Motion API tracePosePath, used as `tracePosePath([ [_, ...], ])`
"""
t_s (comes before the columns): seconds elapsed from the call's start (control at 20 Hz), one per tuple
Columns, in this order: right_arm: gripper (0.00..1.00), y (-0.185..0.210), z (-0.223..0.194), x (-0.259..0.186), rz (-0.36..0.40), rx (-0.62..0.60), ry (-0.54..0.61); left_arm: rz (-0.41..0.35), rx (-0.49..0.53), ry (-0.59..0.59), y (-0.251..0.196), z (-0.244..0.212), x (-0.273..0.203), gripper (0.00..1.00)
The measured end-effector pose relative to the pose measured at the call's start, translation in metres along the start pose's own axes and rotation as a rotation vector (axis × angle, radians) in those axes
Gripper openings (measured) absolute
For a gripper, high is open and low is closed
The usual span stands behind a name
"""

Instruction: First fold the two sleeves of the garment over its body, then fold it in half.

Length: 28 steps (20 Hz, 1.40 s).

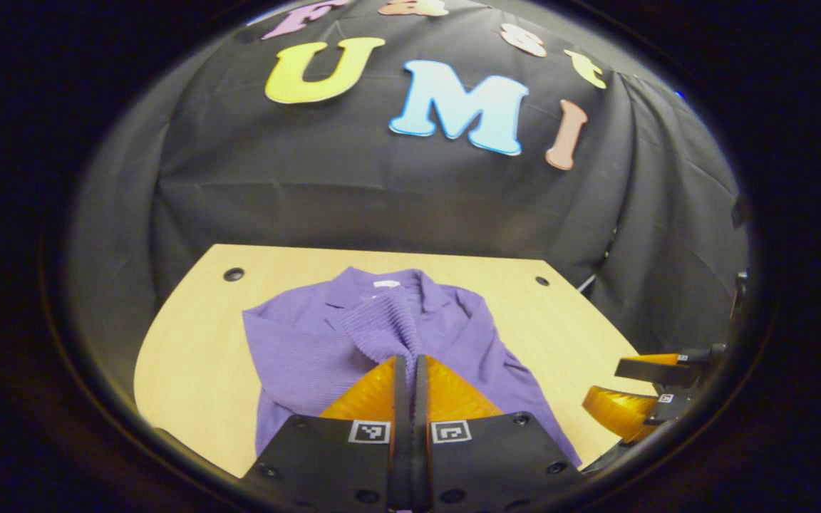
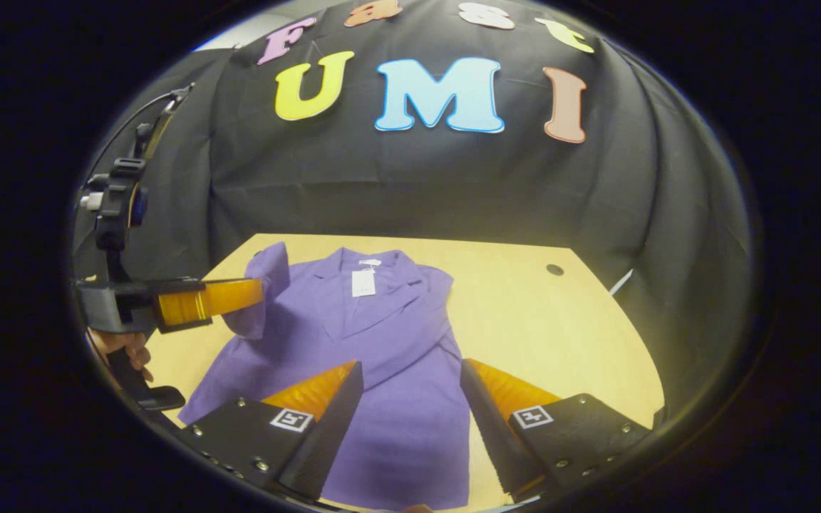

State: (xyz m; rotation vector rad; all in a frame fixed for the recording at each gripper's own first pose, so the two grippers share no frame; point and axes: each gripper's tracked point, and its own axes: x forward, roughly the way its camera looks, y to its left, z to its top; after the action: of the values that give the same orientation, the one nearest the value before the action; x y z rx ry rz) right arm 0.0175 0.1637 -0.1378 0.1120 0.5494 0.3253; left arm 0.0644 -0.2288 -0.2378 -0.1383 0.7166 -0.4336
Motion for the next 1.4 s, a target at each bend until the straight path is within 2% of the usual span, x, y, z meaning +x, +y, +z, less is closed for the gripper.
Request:
tracePosePath([
  [0.25, 0.84, -0.025, -0.015, 0.005, -0.034, 0.018, 0.026, -0.104, 0.067, 0.076, -0.051, -0.039, 0.018, 0.07],
  [0.45, 0.86, -0.038, -0.032, 0.001, -0.03, 0.025, 0.05, -0.106, 0.11, 0.126, -0.066, -0.074, 0.024, 0.07],
  [0.55, 0.86, -0.046, -0.036, 0.001, -0.019, 0.013, 0.056, -0.106, 0.089, 0.146, -0.068, -0.086, 0.028, 0.07],
  [0.6, 0.86, -0.05, -0.036, 0.002, -0.015, 0.006, 0.055, -0.111, 0.076, 0.147, -0.072, -0.088, 0.029, 0.15],
  [0.65, 0.86, -0.053, -0.037, 0.002, -0.009, 0.001, 0.053, -0.106, 0.074, 0.138, -0.072, -0.086, 0.029, 0.19],
  [0.75, 0.86, -0.058, -0.04, 0.003, 0.002, -0.012, 0.053, -0.091, 0.075, 0.106, -0.073, -0.081, 0.027, 0.55],
  [0.8, 0.86, -0.061, -0.042, 0.002, 0.005, -0.021, 0.056, -0.082, 0.078, 0.09, -0.072, -0.079, 0.027, 0.65],
  [0.9, 0.86, -0.064, -0.045, 0.001, 0.009, -0.036, 0.049, -0.059, 0.077, 0.068, -0.068, -0.077, 0.024, 0.83],
  [1.0, 0.86, -0.066, -0.045, -0.002, 0.005, -0.047, 0.033, -0.044, 0.069, 0.042, -0.062, -0.073, 0.016, 0.95],
  [1.2, 0.86, -0.061, -0.053, -0.012, -0.028, -0.029, 0.012, -0.019, 0.044, 0.013, -0.037, -0.07, -0.01, 1.0],
  [1.25, 0.86, -0.057, -0.058, -0.015, -0.041, -0.024, 0.014, -0.013, 0.035, 0.005, -0.03, -0.068, -0.019, 0.98],
  [1.3, 0.87, -0.053, -0.061, -0.018, -0.042, -0.017, 0.014, -0.006, 0.028, -0.002, -0.023, -0.068, -0.027, 0.95],
  [1.35, 0.93, -0.051, -0.065, -0.019, -0.049, -0.01, 0.012, 0.005, 0.023, -0.013, -0.013, -0.068, -0.036, 0.96],
  [1.4, 0.94, -0.048, -0.069, -0.023, -0.05, 0.0, 0.012, 0.014, 0.019, -0.017, -0.004, -0.07, -0.044, 0.98],
])
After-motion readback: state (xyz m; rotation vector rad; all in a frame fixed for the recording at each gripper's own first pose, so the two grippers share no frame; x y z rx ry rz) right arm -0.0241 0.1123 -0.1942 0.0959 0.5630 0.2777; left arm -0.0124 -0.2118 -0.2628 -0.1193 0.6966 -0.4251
